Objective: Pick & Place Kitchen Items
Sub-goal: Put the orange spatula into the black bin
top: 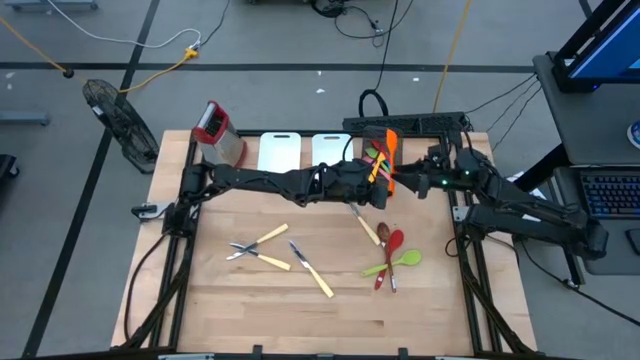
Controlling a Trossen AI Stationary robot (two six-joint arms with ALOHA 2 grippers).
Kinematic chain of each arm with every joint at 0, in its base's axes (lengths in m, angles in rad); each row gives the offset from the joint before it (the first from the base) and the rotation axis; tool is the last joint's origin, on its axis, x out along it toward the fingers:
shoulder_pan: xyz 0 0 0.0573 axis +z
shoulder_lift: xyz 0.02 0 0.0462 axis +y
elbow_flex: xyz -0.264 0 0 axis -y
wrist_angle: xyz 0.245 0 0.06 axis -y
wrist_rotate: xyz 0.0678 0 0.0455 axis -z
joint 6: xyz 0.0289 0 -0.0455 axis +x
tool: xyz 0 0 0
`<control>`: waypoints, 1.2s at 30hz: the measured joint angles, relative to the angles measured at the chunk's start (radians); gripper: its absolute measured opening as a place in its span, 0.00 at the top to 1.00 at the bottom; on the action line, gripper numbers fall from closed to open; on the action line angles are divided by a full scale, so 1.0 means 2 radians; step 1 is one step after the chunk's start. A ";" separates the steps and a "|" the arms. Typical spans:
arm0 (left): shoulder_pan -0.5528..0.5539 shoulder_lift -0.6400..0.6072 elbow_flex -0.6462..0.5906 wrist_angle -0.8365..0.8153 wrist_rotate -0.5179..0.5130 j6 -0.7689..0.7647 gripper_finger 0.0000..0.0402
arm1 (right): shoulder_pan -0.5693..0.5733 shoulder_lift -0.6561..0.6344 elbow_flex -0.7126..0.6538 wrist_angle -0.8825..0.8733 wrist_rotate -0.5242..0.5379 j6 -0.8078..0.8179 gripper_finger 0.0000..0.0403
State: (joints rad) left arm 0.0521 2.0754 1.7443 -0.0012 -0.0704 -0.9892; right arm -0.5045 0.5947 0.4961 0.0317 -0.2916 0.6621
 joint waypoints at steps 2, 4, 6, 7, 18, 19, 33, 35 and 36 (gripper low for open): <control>0.000 0.000 0.000 0.002 0.000 0.006 1.00 | 0.000 0.002 0.000 0.003 0.000 0.000 0.35; 0.000 0.000 0.000 0.002 0.000 0.005 1.00 | 0.000 0.003 0.000 0.003 0.000 0.000 0.35; 0.002 0.000 0.000 -0.005 -0.001 0.004 1.00 | 0.000 0.003 0.000 -0.001 -0.001 0.000 0.35; 0.005 0.000 0.000 -0.010 -0.001 0.004 1.00 | 0.000 0.003 0.000 0.000 -0.002 0.002 0.35; 0.016 0.000 0.000 0.001 0.007 0.005 1.00 | 0.000 0.009 0.000 0.005 0.002 0.004 0.43; 0.016 0.000 0.000 0.001 0.007 0.005 1.00 | 0.000 0.009 0.000 0.005 0.002 0.003 0.46; 0.017 0.000 0.000 0.001 -0.011 0.004 1.00 | 0.000 0.009 0.001 0.034 0.012 -0.015 0.94; 0.017 0.000 0.000 0.002 -0.012 0.004 1.00 | 0.000 0.009 0.001 0.039 0.012 -0.021 0.94; 0.017 0.000 0.000 0.002 -0.012 0.004 1.00 | 0.000 0.009 0.001 0.039 0.013 -0.020 0.94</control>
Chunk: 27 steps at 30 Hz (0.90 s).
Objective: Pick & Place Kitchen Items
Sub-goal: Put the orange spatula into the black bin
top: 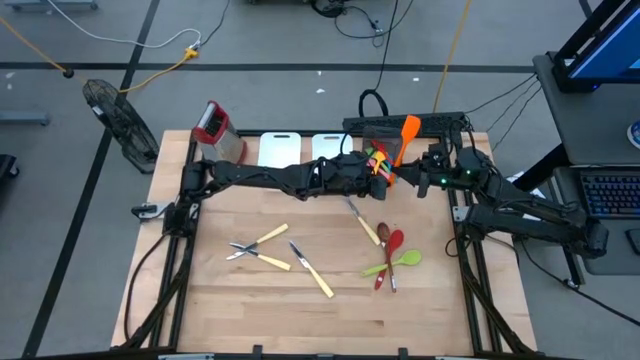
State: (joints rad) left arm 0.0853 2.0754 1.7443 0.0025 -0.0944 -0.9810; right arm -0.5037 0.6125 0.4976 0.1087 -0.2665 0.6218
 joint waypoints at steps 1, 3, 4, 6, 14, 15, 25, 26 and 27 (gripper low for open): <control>0.000 0.000 0.000 0.000 0.000 0.000 1.00 | 0.000 0.000 0.000 -0.002 0.000 0.002 0.94; 0.000 0.000 0.000 -0.001 0.000 0.001 1.00 | 0.000 0.000 0.000 -0.005 0.000 0.003 0.94; 0.000 0.000 0.000 -0.001 0.000 0.005 1.00 | 0.000 0.000 0.000 -0.005 0.000 0.003 0.94; 0.000 0.000 0.000 -0.001 0.001 0.015 1.00 | 0.000 0.000 0.000 -0.007 0.000 0.004 0.94; 0.004 0.000 0.000 0.006 0.059 0.065 0.88 | -0.008 0.002 -0.001 -0.054 -0.001 0.046 0.94; 0.006 0.000 0.000 0.004 0.067 0.074 0.86 | -0.014 0.002 -0.001 -0.063 -0.011 0.053 0.94; 0.025 0.000 0.000 -0.080 0.142 0.156 0.77 | -0.150 0.043 -0.001 -0.087 -0.258 0.213 0.94; 0.024 0.000 0.000 -0.090 0.136 0.162 0.77 | -0.167 0.053 -0.001 -0.086 -0.289 0.236 0.94; 0.021 0.000 0.000 -0.100 0.128 0.168 0.77 | -0.182 0.063 -0.001 -0.083 -0.319 0.257 0.94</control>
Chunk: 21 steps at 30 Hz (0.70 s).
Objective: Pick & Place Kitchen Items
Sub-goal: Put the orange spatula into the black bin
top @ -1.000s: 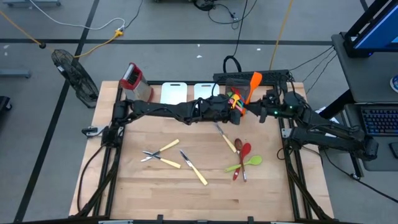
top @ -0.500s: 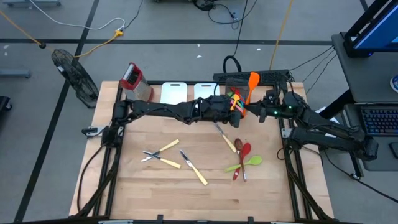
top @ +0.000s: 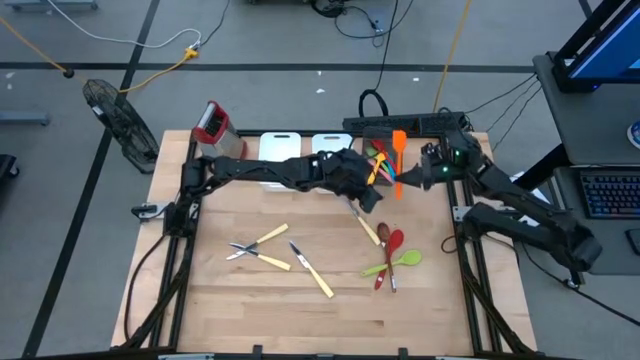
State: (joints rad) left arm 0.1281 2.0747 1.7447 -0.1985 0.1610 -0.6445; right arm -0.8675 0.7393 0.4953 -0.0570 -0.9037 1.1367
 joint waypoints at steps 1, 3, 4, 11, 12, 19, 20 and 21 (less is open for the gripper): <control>-0.003 0.000 0.000 -0.008 -0.007 0.006 0.77 | -0.014 0.012 0.000 0.005 -0.033 0.022 0.94; -0.010 0.000 0.000 -0.018 -0.021 0.020 0.77 | -0.041 0.039 0.000 0.025 -0.096 0.071 0.94; -0.013 0.000 0.000 -0.020 -0.028 0.027 0.77 | -0.052 0.053 0.000 0.036 -0.121 0.096 0.94; -0.026 0.000 0.000 -0.033 -0.048 0.054 0.77 | -0.076 0.148 0.025 0.047 -0.128 0.135 0.94; -0.026 0.000 0.000 -0.036 -0.053 0.057 0.77 | -0.074 0.158 0.028 0.048 -0.129 0.137 0.94; -0.026 0.000 0.000 -0.062 -0.055 0.080 0.77 | -0.076 0.211 0.035 0.047 -0.136 0.165 0.93; -0.025 0.000 0.000 -0.062 -0.055 0.086 0.77 | -0.078 0.217 0.035 0.047 -0.136 0.169 0.93; -0.024 0.000 0.000 -0.063 -0.055 0.094 0.77 | -0.081 0.223 0.037 0.046 -0.136 0.172 0.93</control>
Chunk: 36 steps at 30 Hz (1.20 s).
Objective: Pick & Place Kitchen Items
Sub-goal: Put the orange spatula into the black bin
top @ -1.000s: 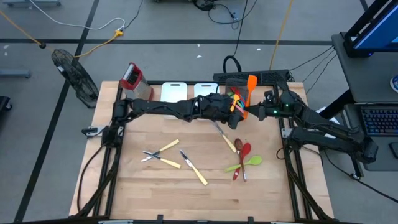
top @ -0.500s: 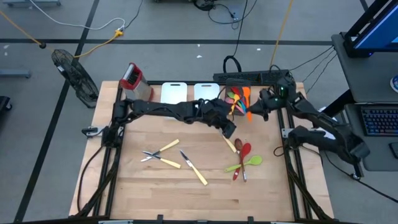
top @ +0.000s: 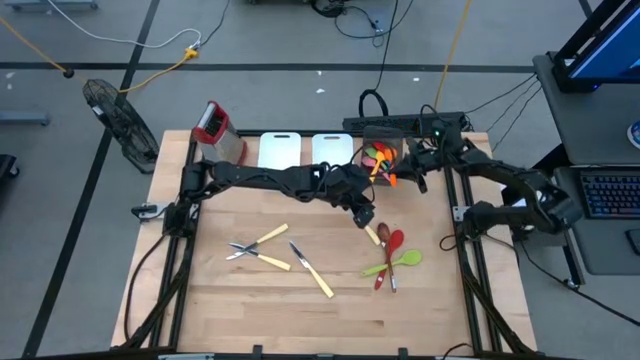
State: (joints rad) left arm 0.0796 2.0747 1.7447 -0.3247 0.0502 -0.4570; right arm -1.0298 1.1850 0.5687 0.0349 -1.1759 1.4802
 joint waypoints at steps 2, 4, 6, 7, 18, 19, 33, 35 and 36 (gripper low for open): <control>0.003 0.000 0.000 0.000 0.000 0.019 0.77 | -0.007 0.012 0.006 0.001 0.000 0.000 0.93; 0.007 0.000 0.000 0.000 0.000 0.029 0.77 | -0.015 0.023 0.014 0.001 0.000 0.000 0.94; 0.012 -0.004 0.000 -0.005 0.003 0.039 0.77 | -0.022 0.035 0.023 0.001 0.000 0.000 0.94; 0.014 -0.007 0.000 -0.006 0.003 0.046 0.77 | -0.024 0.040 0.027 0.001 0.000 0.000 0.94; 0.031 -0.085 0.000 -0.045 -0.027 0.133 0.77 | -0.028 0.090 0.042 0.043 -0.002 0.008 0.93; 0.031 -0.087 0.000 -0.050 -0.032 0.137 0.77 | -0.028 0.092 0.042 0.061 -0.003 0.014 0.91; 0.034 -0.102 0.000 -0.080 -0.039 0.141 0.77 | -0.028 0.105 0.042 0.098 -0.009 0.035 0.82; 0.034 -0.102 0.000 -0.084 -0.039 0.141 0.77 | -0.028 0.105 0.042 0.101 -0.009 0.035 0.82; 0.034 -0.102 0.000 -0.085 -0.039 0.140 0.77 | -0.028 0.105 0.042 0.100 -0.009 0.034 0.82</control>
State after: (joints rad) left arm 0.1482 1.8709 1.7443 -0.4957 -0.0284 -0.1761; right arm -1.0866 1.3941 0.6520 0.2357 -1.1933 1.5481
